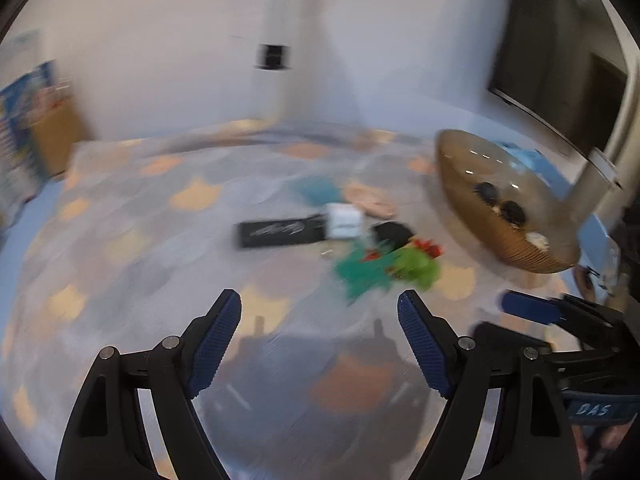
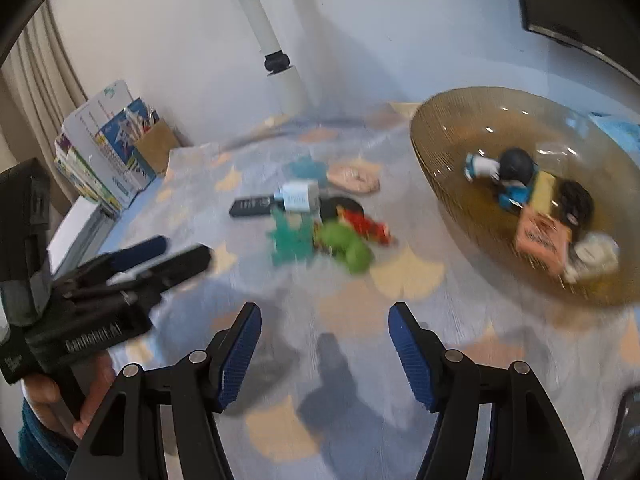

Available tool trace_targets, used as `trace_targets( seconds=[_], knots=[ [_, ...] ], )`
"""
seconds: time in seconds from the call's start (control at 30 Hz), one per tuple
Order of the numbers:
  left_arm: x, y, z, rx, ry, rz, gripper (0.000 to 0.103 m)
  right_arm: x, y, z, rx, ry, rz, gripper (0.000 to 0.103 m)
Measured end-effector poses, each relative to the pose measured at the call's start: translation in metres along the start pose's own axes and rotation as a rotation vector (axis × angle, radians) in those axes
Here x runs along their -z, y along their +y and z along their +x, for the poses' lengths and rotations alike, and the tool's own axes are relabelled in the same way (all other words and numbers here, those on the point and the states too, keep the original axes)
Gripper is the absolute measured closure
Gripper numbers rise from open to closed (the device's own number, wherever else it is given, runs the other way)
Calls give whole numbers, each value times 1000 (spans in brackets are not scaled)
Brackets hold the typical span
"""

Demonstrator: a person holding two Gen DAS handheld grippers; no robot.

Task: Organize rigid objects
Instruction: 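Move both tools back toward the pile, then grasp the teal green toy with the left tool while the right tool grasps the lime green toy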

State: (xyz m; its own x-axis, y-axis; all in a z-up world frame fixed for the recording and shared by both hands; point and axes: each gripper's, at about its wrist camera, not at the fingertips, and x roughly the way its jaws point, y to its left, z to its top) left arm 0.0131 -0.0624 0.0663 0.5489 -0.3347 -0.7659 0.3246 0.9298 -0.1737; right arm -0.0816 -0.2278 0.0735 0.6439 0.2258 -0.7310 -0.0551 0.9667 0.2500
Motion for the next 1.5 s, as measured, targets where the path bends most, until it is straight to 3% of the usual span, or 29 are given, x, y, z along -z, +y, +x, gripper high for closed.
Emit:
trace_targets(
  seconds=[0.03,0.1,0.27,0.33,0.4,0.63,0.73,0.93,1.1,1.33,1.43,1.47,1.5],
  knots=[
    [-3,-2,8,8,10,16,29,-5,-1,6,6,6,3,41],
    [-6,-1,24,26,49,31,46,-10,-5,18,13,11,17,58],
    [-11,11,42,135,83,-3,49,-18,-13,36,23,0,33,60],
    [-15,9,51,178,103,7,49,-21,-20,49,-11,22,67,60],
    [-18,5,60,171,122,24,49,-23,-22,58,-18,33,79,60],
    [-17,11,69,244,133,-18,68,-28,-18,70,-8,4,40,63],
    [-13,5,63,209,115,11,69,-26,-13,67,18,-8,12,67],
    [1,7,32,218,89,-24,69,-14,-2,26,12,-43,2,67],
    [27,1,-8,210,79,-14,69,16,1,-10,-19,14,50,67],
    [63,-26,-17,138,125,71,68,63,-11,-4,-61,80,104,67],
    [71,-27,-15,86,123,78,64,71,-4,-8,-50,74,43,66],
    [74,-27,-15,75,126,78,55,72,-2,-9,-45,82,25,65],
    [77,-27,-14,78,136,79,54,73,0,-10,-45,92,8,63]
  ],
)
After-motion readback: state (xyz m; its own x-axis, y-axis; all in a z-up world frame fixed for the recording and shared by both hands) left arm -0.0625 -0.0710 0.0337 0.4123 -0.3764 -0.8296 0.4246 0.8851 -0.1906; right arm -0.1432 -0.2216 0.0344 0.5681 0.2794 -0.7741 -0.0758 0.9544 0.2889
